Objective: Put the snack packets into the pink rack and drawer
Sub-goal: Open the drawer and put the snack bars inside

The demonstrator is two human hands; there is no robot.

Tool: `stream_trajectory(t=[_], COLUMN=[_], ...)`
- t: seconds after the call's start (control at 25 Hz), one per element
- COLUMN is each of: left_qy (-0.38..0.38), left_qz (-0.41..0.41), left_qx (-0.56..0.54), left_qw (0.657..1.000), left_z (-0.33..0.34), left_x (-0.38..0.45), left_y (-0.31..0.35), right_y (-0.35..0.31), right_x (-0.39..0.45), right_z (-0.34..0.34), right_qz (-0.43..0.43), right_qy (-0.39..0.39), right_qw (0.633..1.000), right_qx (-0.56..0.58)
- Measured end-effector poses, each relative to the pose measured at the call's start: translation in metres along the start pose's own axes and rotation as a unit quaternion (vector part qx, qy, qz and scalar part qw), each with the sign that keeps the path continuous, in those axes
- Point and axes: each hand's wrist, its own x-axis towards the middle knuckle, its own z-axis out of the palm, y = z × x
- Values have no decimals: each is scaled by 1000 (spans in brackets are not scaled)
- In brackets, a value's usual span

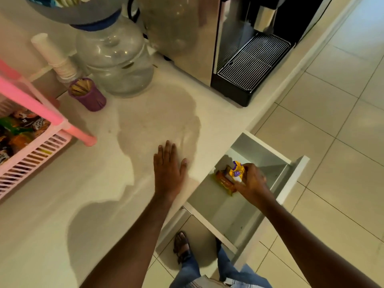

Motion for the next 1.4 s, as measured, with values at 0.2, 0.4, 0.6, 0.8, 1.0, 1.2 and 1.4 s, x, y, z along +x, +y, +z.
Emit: stream_trajectory(t=[0.2, 0.4, 0.6, 0.8, 1.0, 1.2, 1.4], left_qy=[32, 44, 45, 44, 49, 51, 47], left_qz=[-13, -24, -30, -35, -34, -34, -31], left_qx=[42, 28, 23, 15, 15, 8, 11], left_qw=[999, 998, 998, 998, 998, 998, 998], left_z=[16, 14, 14, 14, 16, 15, 13], left_x=[8, 9, 9, 10, 9, 9, 8], left_y=[6, 8, 10, 10, 9, 10, 10], right_y=[43, 66, 73, 70, 66, 62, 55], right_x=[50, 106, 143, 158, 156, 147, 110], right_z=[17, 27, 41, 55, 62, 49, 20], right_qz=[75, 213, 208, 159, 148, 185, 130], right_qy=[-87, -132, -164, -171, -196, -148, -95], right_qw=[988, 966, 955, 958, 953, 966, 987], right_qx=[-107, -71, -131, -167, -180, -98, -5])
